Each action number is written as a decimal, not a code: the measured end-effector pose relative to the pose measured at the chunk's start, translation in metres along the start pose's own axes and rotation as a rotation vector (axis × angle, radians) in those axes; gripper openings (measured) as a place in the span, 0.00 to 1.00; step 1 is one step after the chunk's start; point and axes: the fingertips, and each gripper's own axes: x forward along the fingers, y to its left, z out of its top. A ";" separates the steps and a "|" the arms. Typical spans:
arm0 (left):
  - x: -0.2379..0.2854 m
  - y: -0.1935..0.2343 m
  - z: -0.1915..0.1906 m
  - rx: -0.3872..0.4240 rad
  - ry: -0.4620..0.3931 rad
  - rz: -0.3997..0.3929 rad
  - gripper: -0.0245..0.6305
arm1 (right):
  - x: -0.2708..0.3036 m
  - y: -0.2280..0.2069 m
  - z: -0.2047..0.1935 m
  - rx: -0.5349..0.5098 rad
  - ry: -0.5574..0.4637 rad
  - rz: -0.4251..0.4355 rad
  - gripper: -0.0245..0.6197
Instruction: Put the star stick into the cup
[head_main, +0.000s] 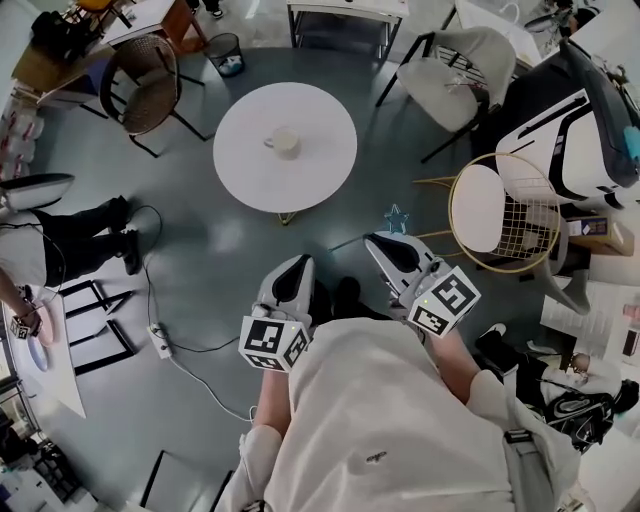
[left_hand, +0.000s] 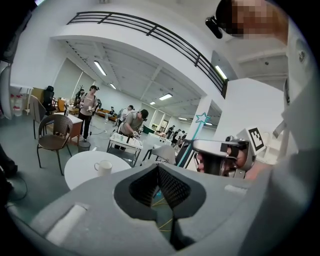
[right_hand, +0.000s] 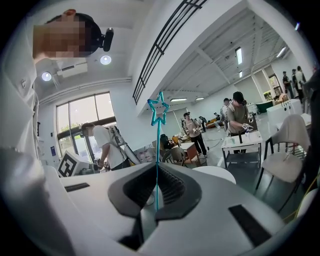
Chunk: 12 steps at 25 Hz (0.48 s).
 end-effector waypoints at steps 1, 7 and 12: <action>0.000 0.006 0.004 -0.001 -0.007 0.004 0.05 | 0.006 -0.001 0.002 -0.009 0.003 -0.002 0.06; -0.012 0.057 0.030 0.003 -0.031 0.015 0.05 | 0.056 0.004 0.015 -0.044 0.018 -0.015 0.06; -0.019 0.067 0.034 0.010 -0.032 0.008 0.05 | 0.067 0.006 0.019 -0.056 0.010 -0.036 0.06</action>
